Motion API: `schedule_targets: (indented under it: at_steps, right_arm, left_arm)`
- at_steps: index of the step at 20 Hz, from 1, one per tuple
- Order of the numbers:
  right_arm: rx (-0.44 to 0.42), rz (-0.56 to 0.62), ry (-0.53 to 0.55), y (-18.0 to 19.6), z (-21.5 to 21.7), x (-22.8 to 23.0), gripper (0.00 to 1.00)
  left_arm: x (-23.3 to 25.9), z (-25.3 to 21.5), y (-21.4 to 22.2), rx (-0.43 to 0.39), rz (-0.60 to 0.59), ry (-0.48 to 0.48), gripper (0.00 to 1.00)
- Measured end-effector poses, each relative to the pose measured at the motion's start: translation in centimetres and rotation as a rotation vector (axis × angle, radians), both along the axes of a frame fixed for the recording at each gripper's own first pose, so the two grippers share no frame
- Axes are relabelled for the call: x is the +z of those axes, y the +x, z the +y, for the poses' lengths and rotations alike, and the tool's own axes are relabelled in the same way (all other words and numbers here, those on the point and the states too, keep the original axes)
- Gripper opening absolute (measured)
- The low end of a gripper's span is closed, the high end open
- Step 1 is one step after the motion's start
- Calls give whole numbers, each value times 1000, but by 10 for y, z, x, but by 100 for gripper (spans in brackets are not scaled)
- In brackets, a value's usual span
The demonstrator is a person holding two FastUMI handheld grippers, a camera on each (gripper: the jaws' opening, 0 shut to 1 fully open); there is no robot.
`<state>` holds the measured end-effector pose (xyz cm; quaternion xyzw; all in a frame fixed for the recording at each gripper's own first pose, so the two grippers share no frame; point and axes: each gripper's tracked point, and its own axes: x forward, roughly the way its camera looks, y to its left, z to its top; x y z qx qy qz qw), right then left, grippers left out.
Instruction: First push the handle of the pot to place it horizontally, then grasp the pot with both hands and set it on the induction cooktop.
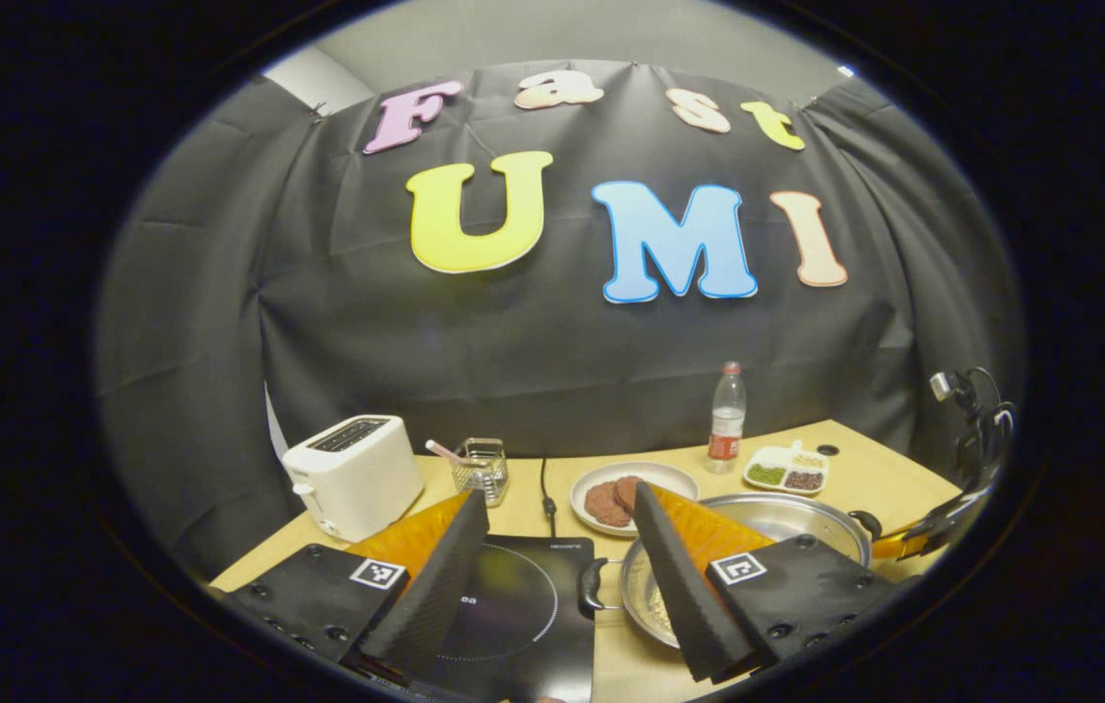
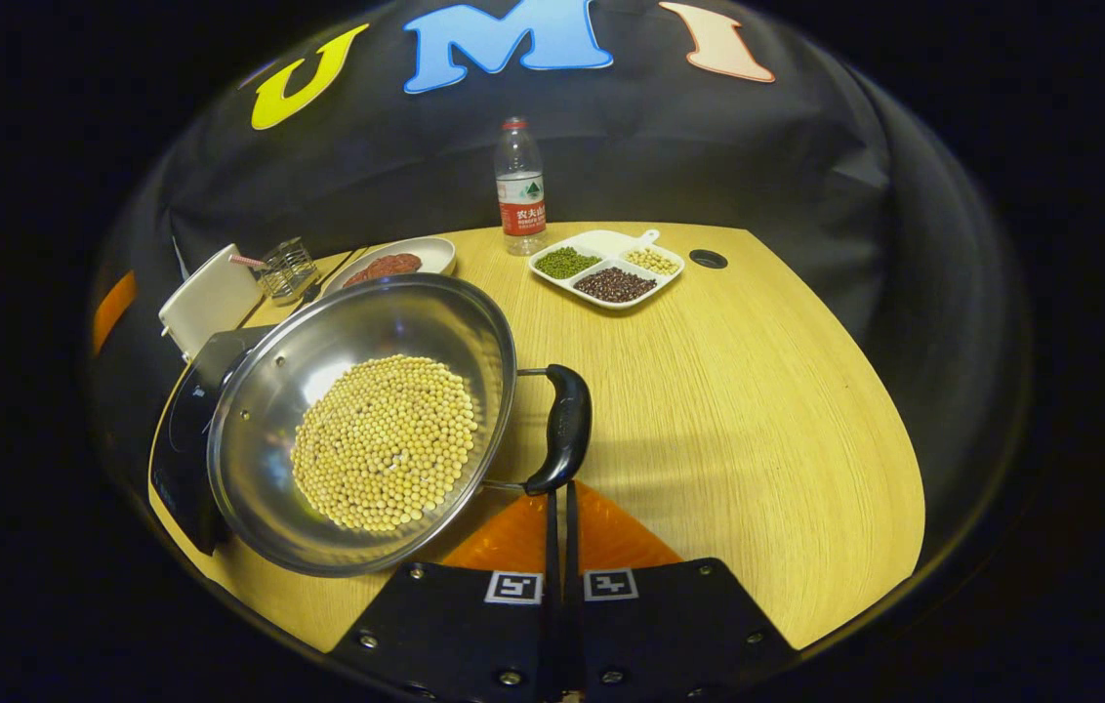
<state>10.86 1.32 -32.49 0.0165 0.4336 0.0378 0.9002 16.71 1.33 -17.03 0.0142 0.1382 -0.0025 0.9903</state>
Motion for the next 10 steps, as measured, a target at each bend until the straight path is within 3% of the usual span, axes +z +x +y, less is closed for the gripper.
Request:
schedule_targets:
  at_steps: [5, 6, 8, 9, 10]
  right_arm:
    - [-21, -108, -49, 1, -12, 28, 1]
    - [-36, -137, -29, 5, -11, 36, 10]
    - [-62, -188, 11, 10, -8, 50, 72]
    - [-74, -207, 20, 12, -6, 60, 96]
    - [-80, -219, 26, 17, -5, 60, 100]
  left_arm:
    - [-30, -6, 5, -34, 57, 13, 100]
    - [-37, -8, 7, -44, 71, 13, 100]
    - [-51, -11, 13, -66, 102, 12, 100]
    - [-58, -13, 14, -77, 118, 8, 100]
    - [-65, -15, 16, -87, 136, 6, 100]
